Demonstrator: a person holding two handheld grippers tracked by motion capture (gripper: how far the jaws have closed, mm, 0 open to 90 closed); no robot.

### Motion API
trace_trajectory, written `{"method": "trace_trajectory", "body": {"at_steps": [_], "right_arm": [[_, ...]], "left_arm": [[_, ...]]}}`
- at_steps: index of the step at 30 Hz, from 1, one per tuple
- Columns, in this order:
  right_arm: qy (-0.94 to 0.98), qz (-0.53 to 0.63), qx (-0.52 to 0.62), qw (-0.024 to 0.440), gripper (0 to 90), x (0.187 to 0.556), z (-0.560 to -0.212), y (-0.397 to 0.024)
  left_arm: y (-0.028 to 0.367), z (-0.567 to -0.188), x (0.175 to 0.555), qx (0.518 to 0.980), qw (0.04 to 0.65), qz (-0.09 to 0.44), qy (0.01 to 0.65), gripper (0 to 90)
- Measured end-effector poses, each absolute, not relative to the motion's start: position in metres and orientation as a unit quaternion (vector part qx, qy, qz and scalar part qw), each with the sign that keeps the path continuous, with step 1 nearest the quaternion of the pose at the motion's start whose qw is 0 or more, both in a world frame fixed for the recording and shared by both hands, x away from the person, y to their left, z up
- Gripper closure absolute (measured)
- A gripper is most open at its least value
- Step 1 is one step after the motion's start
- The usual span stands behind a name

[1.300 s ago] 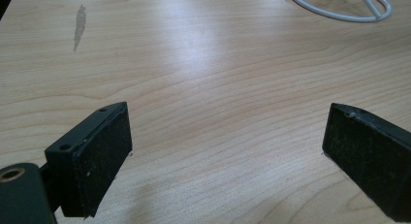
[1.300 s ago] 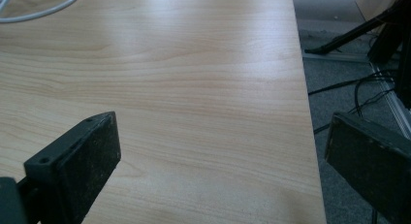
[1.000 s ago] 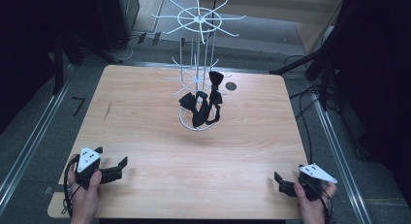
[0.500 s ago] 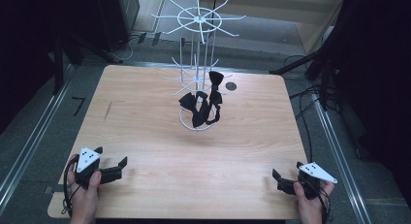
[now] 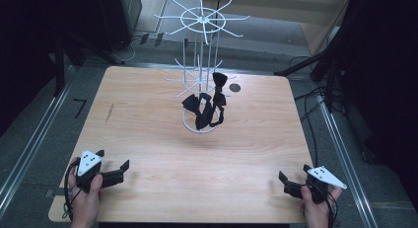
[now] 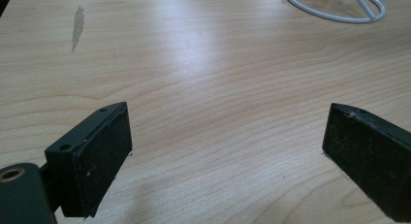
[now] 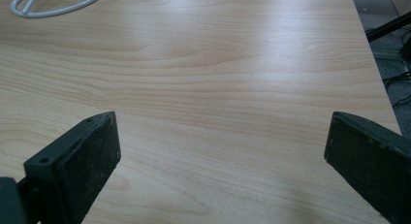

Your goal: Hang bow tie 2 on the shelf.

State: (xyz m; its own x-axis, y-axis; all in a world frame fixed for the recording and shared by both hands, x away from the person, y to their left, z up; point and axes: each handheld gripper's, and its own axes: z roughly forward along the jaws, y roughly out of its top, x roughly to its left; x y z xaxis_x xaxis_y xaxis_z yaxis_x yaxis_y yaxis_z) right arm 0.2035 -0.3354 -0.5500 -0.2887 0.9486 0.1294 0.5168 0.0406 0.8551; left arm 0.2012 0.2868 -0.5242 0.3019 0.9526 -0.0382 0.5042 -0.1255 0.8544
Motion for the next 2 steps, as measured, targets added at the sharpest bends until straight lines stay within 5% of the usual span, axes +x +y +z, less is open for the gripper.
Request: {"method": "trace_trajectory", "body": {"at_steps": [2], "right_arm": [[0.676, 0.434, 0.541, 0.248, 0.0, 0.2035, -0.5500, -0.3360]], "left_arm": [[0.2864, -0.5243, 0.2024, 0.698, 0.403, 0.278, 0.523, 4.4]]}}
